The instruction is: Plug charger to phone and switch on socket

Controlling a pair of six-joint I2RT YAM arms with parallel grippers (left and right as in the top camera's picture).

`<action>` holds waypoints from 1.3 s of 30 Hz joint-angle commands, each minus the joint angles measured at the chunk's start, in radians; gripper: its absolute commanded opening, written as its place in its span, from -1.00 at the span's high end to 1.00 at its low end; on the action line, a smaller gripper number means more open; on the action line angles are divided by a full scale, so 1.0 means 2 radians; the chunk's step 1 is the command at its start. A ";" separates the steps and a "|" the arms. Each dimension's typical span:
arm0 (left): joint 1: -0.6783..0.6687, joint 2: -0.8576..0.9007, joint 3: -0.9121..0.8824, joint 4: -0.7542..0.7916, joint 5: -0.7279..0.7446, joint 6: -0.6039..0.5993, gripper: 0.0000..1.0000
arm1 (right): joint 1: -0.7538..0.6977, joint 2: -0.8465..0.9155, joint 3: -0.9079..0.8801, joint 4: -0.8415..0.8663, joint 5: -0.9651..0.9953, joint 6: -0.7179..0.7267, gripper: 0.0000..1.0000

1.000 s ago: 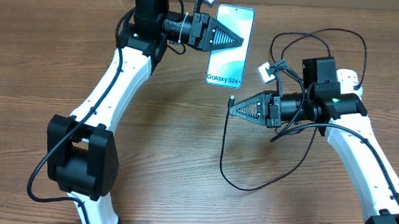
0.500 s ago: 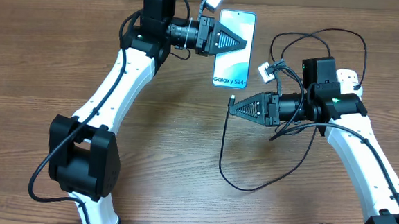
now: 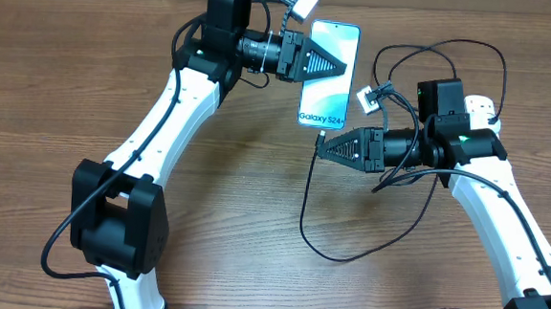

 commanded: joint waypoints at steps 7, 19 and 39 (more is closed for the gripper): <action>-0.008 -0.019 0.006 -0.026 0.004 0.040 0.92 | -0.003 -0.002 0.002 0.016 -0.002 0.019 0.93; 0.106 -0.019 0.006 -0.111 -0.113 0.060 0.92 | 0.081 0.002 0.006 -0.041 0.343 0.106 0.35; 0.204 -0.019 0.006 -0.246 -0.074 0.149 0.92 | 0.246 0.297 0.207 -0.026 0.606 0.155 0.15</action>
